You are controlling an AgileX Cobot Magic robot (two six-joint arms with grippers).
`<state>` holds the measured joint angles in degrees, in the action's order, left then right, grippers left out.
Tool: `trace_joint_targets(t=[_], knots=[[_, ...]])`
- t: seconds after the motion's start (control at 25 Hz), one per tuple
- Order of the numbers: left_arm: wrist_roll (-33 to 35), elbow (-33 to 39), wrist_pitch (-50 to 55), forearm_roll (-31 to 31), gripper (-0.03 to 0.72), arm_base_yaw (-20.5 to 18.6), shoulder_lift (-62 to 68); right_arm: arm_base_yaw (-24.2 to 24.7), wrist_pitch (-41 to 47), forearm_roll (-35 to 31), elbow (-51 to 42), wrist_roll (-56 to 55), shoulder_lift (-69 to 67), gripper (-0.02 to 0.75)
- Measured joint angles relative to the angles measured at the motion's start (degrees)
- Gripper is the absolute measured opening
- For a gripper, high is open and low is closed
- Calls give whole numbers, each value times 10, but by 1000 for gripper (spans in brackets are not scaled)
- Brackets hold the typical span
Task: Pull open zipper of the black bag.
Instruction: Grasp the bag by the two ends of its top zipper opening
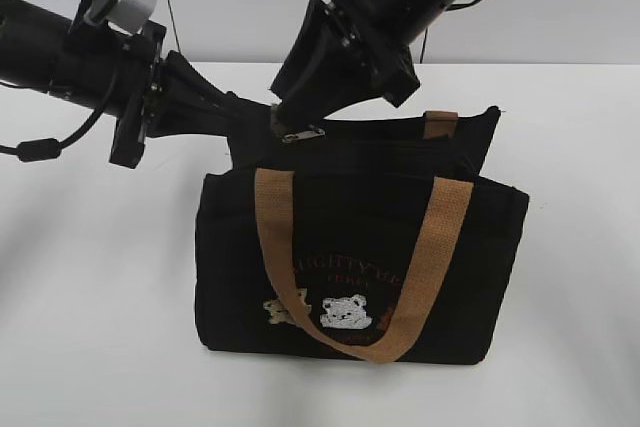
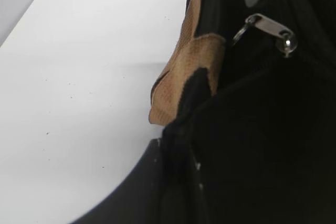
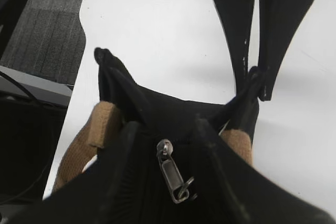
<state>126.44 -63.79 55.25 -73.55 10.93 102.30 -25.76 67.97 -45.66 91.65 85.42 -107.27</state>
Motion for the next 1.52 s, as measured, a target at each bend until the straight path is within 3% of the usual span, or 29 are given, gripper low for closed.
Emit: trace_joint_targets(t=[0.76, 0.92, 1.04, 1.12, 1.52], knots=[[0, 0, 2, 0, 57, 0, 0, -12, 8, 15, 1, 7, -31, 242], [0, 0, 2, 0, 57, 0, 0, -12, 8, 20, 1, 8, -31, 162], [0, 0, 2, 0, 57, 0, 0, -12, 10, 27, 1, 0, -31, 32], [0, 0, 1, 0, 57, 0, 1, -12, 10, 33, 2, -14, -31, -9], [0, 0, -4, 0, 56, 0, 4, -12, 10, 71, 4, -45, -31, -15]])
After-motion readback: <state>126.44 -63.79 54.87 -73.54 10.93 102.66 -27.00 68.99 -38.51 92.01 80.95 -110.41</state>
